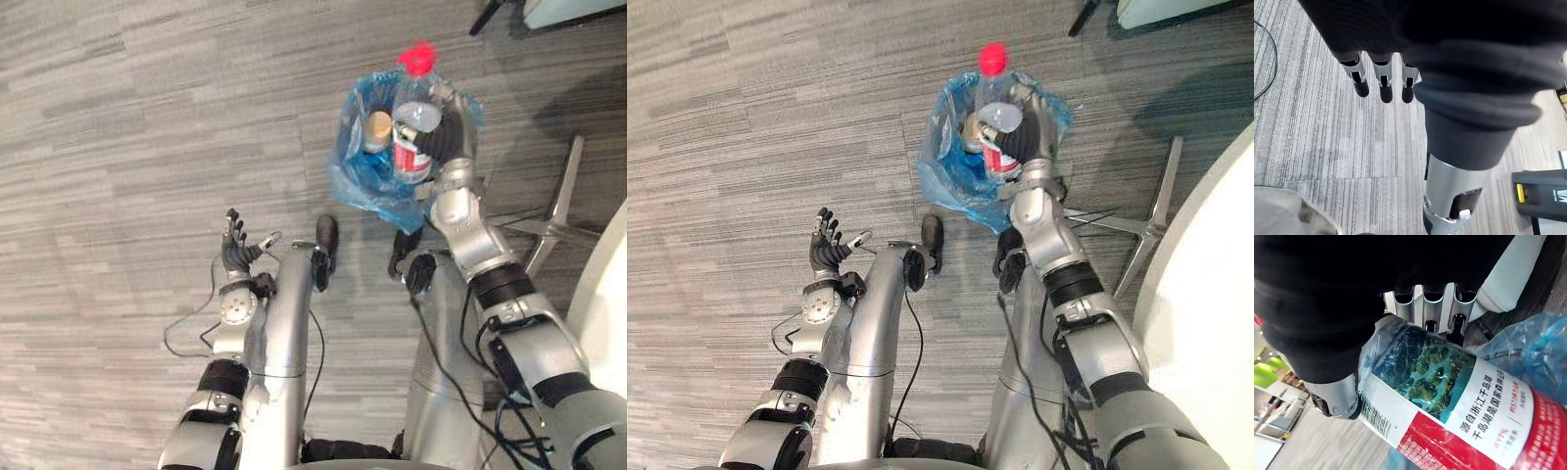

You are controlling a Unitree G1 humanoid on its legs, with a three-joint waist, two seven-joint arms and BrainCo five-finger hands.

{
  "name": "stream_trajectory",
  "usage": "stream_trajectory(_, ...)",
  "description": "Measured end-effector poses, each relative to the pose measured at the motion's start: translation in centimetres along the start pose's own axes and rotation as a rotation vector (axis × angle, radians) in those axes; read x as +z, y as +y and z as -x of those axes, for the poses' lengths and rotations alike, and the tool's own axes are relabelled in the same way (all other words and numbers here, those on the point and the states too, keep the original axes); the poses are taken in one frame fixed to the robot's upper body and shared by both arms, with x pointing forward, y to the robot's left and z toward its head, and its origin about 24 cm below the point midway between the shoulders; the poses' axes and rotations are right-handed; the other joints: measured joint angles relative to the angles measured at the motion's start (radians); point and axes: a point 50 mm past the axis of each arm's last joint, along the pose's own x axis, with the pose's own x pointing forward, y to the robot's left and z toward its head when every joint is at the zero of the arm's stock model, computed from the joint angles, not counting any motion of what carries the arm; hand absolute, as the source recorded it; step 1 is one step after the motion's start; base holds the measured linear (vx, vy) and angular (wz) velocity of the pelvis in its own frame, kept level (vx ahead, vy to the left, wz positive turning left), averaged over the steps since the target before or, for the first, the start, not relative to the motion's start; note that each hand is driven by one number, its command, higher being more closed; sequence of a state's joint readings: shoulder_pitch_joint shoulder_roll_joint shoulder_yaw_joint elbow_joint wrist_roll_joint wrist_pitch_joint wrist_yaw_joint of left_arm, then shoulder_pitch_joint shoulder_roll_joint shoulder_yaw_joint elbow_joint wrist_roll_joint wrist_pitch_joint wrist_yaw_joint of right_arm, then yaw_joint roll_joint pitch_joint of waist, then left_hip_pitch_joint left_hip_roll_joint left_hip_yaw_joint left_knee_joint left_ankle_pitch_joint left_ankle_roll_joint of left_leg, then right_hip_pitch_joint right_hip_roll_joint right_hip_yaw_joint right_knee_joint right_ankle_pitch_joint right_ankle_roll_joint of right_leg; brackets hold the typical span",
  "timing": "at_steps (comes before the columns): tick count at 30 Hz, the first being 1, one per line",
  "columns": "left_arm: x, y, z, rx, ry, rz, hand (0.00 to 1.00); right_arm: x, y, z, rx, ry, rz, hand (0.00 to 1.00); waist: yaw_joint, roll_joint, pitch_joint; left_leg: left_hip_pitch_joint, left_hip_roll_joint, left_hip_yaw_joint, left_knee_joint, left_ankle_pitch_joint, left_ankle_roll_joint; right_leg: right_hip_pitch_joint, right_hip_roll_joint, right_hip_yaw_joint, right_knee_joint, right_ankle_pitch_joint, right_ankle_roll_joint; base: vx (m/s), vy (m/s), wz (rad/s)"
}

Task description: Gather rubbish on tea table into small bin, then transfer packed bag to large trash can.

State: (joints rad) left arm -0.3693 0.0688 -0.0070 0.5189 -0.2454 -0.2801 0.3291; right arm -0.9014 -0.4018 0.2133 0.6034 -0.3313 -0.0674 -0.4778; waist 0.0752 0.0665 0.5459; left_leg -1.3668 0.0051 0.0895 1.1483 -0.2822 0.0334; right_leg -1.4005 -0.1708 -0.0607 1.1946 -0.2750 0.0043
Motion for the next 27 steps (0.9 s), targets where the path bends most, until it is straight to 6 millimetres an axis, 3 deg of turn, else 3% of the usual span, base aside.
stream_trajectory(4, 0.1, 0.4, -0.2, 0.003, -0.003, -0.017, 0.0, 0.9, 0.4, 0.3, 0.007, -0.032, -0.032, 0.0, -0.003, 0.0, 0.0, -0.006, 0.008, 0.001, -0.002, 0.001, 0.001, -0.005, 0.002, -0.006, -0.005, 0.001, -0.002, 0.0, 0.01, -0.02)
stream_trajectory(6, 0.1, 0.4, -0.2, 0.002, -0.002, -0.019, 0.0, 3.0, 0.3, 1.0, -0.012, -0.121, -0.082, 0.0, -0.002, -0.001, 0.0, -0.005, 0.012, 0.001, -0.002, 0.004, 0.006, -0.003, 0.006, -0.007, -0.007, 0.001, -0.002, 0.0, 0.009, -0.02)
stream_trajectory(10, 0.0, 0.3, -0.1, -0.003, 0.004, -0.039, 0.0, 5.2, 0.3, 3.2, -0.024, -0.25, -0.095, 0.0, -0.004, -0.004, 0.001, 0.01, 0.015, -0.002, -0.003, 0.003, 0.006, 0.015, 0.012, -0.007, -0.011, 0.0, 0.0, 0.0, 0.0, 0.0)
stream_trajectory(13, -0.3, 0.2, -0.1, -0.007, 0.014, -0.065, 0.0, 4.6, 0.8, 5.1, -0.008, -0.275, -0.059, 0.0, -0.007, -0.022, 0.001, 0.042, 0.025, -0.002, -0.016, -0.001, 0.001, 0.049, 0.023, -0.01, -0.032, -0.002, 0.006, -0.04, 0.023, -0.08)
stream_trajectory(18, -0.5, 0.4, 0.0, -0.011, 0.014, -0.107, 0.0, 3.6, 3.0, 7.4, 0.105, -0.278, 0.021, 0.0, -0.013, -0.027, 0.001, 0.075, 0.049, 0.006, -0.047, -0.002, 0.003, 0.086, 0.032, -0.022, -0.073, 0.002, 0.011, -0.04, 0.021, -0.08)
stream_trajectory(23, -0.6, 0.6, -0.1, -0.004, 0.02, -0.121, 0.0, 1.6, 7.6, 9.6, 0.338, -0.195, 0.101, 0.0, -0.012, -0.032, 0.002, 0.085, 0.061, 0.014, -0.069, 0.007, -0.009, 0.094, 0.032, -0.028, -0.089, 0.012, 0.011, 0.0, 0.0, 0.0)
stream_trajectory(27, -0.7, 0.7, -0.1, -0.003, 0.019, -0.126, 0.0, 0.0, 9.7, 10.3, 0.454, -0.126, 0.17, 0.0, -0.01, -0.032, 0.002, 0.076, 0.059, 0.006, -0.072, 0.01, -0.004, 0.092, 0.03, -0.038, -0.094, 0.012, 0.011, 0.0, 0.016, 0.03)
